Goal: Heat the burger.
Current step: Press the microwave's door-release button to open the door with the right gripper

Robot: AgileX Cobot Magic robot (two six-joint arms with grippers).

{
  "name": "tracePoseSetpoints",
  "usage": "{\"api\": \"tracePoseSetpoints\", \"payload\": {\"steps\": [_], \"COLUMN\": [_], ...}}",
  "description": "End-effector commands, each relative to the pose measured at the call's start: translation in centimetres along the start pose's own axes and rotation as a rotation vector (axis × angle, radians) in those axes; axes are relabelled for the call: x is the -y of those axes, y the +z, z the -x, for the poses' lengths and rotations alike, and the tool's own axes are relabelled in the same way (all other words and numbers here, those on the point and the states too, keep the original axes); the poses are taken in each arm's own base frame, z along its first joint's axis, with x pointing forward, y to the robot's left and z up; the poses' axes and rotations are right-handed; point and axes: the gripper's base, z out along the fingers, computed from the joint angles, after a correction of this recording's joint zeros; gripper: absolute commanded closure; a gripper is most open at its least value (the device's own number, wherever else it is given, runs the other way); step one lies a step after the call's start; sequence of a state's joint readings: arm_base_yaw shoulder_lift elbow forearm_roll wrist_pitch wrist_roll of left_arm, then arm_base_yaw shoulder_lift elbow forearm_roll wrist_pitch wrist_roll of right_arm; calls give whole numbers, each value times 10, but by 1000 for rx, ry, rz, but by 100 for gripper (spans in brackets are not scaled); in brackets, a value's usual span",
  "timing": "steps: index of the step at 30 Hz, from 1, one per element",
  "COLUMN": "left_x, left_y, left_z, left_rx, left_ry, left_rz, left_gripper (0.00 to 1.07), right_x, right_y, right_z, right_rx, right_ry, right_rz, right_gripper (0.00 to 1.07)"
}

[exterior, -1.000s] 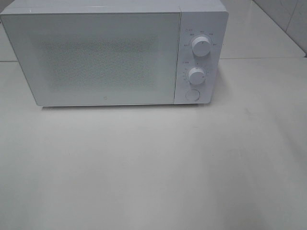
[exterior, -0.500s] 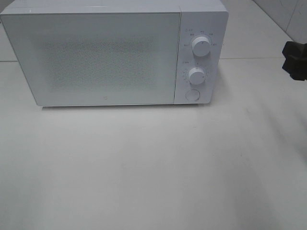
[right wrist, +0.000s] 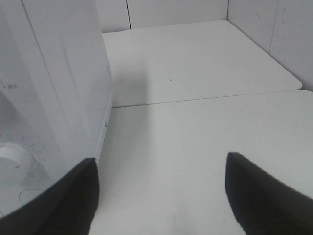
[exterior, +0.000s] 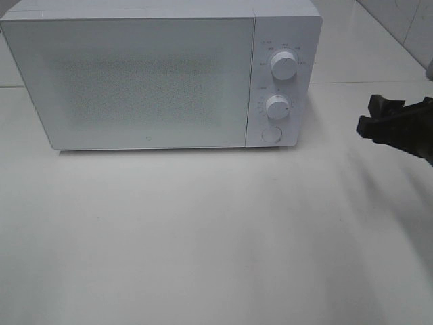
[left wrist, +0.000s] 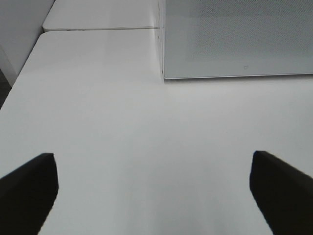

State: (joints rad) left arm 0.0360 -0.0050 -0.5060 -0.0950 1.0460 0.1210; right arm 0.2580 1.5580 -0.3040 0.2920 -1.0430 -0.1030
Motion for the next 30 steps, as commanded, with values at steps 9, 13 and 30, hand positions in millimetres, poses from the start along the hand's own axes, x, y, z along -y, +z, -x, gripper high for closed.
{"api": "tracePoseSetpoints", "payload": {"steps": [9, 13, 30], "left_x": [0, 0, 0], "left_y": [-2, -2, -2], "left_z": [-2, -2, -2], "left_rx": [27, 27, 27], "left_ry": [4, 4, 5], "left_rz": [0, 0, 2], "left_gripper": [6, 6, 6], "right_x": [-50, -61, -105], "right_y": [-9, -14, -11], "right_z": [-17, -18, -28], "right_rx": [13, 13, -26], "right_ry": [-27, -26, -11], "right_rz": [34, 66, 135], "right_gripper": [37, 37, 37]}}
